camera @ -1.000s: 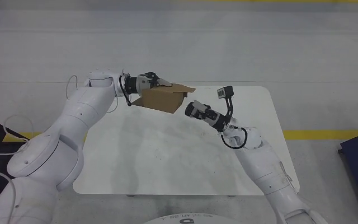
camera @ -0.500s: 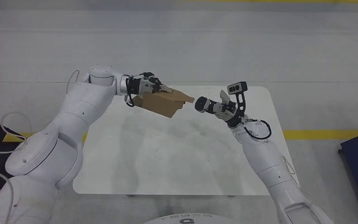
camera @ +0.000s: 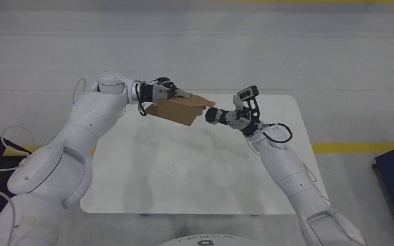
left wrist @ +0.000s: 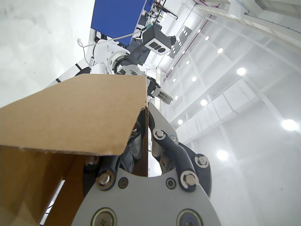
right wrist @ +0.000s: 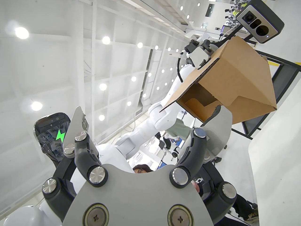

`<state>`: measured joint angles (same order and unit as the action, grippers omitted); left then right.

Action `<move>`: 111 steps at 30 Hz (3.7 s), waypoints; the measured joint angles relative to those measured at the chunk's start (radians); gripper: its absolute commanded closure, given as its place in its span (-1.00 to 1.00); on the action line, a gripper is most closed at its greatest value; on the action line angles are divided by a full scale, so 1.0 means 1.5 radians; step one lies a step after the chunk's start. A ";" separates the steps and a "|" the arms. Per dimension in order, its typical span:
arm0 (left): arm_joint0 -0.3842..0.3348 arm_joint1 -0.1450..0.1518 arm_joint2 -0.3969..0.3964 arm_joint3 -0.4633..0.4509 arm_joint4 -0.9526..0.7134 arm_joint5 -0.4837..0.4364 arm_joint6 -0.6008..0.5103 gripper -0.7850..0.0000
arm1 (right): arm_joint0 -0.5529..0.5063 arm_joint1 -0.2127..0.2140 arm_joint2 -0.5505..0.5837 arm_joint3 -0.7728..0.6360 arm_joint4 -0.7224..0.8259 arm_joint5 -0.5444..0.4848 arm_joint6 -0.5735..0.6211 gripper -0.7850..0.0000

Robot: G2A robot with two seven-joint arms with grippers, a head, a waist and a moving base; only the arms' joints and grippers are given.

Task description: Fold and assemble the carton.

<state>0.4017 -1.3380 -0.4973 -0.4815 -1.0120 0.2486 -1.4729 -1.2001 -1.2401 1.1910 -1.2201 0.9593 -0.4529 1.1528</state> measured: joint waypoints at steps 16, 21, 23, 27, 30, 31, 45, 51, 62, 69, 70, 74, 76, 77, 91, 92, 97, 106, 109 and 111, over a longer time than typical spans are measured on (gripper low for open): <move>0.040 0.016 -0.044 -0.064 -0.001 -0.002 0.063 1.00 | -0.007 -0.018 -0.014 -0.028 0.076 0.013 -0.097 -1.00; 0.050 0.022 -0.061 -0.088 0.007 0.012 0.064 1.00 | 0.002 -0.024 -0.019 -0.021 0.077 0.012 -0.112 -1.00; 0.055 0.024 -0.068 -0.095 0.007 0.019 0.062 1.00 | 0.005 -0.026 -0.022 -0.019 0.078 0.015 -0.116 -1.00; 0.062 0.026 -0.077 -0.107 0.011 0.029 0.060 1.00 | 0.011 -0.031 -0.029 -0.016 0.082 0.023 -0.113 -1.00; 0.066 0.026 -0.083 -0.113 0.015 0.034 0.059 1.00 | 0.015 -0.034 -0.035 -0.012 0.080 0.026 -0.108 -1.00; 0.067 0.026 -0.086 -0.114 0.016 0.036 0.058 1.00 | 0.016 -0.036 -0.038 -0.010 0.079 0.027 -0.106 -1.00; 0.079 0.029 -0.121 -0.108 0.009 0.050 0.003 1.00 | 0.015 -0.042 -0.014 0.005 0.133 0.053 -0.052 -1.00; 0.084 0.027 -0.119 -0.111 0.001 0.048 -0.018 1.00 | 0.019 -0.045 -0.008 0.015 0.138 0.068 -0.045 -1.00; 0.077 0.027 -0.087 -0.109 -0.029 0.042 -0.023 1.00 | 0.027 -0.055 -0.025 0.023 0.116 0.073 -0.042 -1.00; 0.067 0.032 -0.067 -0.100 -0.042 0.036 -0.030 1.00 | 0.015 -0.051 0.013 0.022 0.139 0.078 -0.019 -1.00; 0.064 0.033 -0.064 -0.097 -0.041 0.035 -0.031 1.00 | 0.011 -0.049 0.025 0.020 0.152 0.085 -0.011 -1.00; 0.059 0.038 -0.060 -0.091 -0.038 0.031 -0.035 1.00 | 0.003 -0.043 0.075 0.026 0.216 0.122 0.026 -1.00; 0.058 0.040 -0.056 -0.091 -0.033 0.030 -0.036 1.00 | 0.002 -0.041 0.094 0.031 0.238 0.137 0.041 -1.00; 0.058 0.041 -0.053 -0.093 -0.031 0.029 -0.037 1.00 | 0.002 -0.041 0.098 0.033 0.242 0.141 0.045 -1.00; 0.049 0.050 -0.008 -0.115 -0.051 0.024 -0.042 1.00 | 0.017 -0.057 0.036 0.030 0.157 0.121 0.019 -1.00; 0.050 0.050 -0.009 -0.115 -0.060 0.024 -0.042 1.00 | 0.016 -0.058 0.031 0.028 0.151 0.119 0.017 -1.00; 0.055 0.050 -0.014 -0.112 -0.097 0.024 -0.042 1.00 | 0.010 -0.062 0.018 0.017 0.135 0.111 0.009 -1.00; 0.053 0.043 -0.006 -0.105 -0.100 0.025 -0.041 1.00 | 0.008 -0.067 0.011 0.011 0.118 0.107 0.004 -1.00; 0.052 0.042 -0.003 -0.102 -0.106 0.024 -0.042 1.00 | 0.005 -0.066 0.023 0.011 0.128 0.109 0.012 -1.00; 0.052 0.042 -0.001 -0.101 -0.112 0.024 -0.042 1.00 | 0.003 -0.065 0.030 0.011 0.134 0.112 0.017 -1.00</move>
<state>0.4799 -1.2755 -0.4981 -0.6336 -1.1803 0.2842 -1.5360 -1.1953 -1.3379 1.2358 -1.2037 1.1609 -0.2844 1.1777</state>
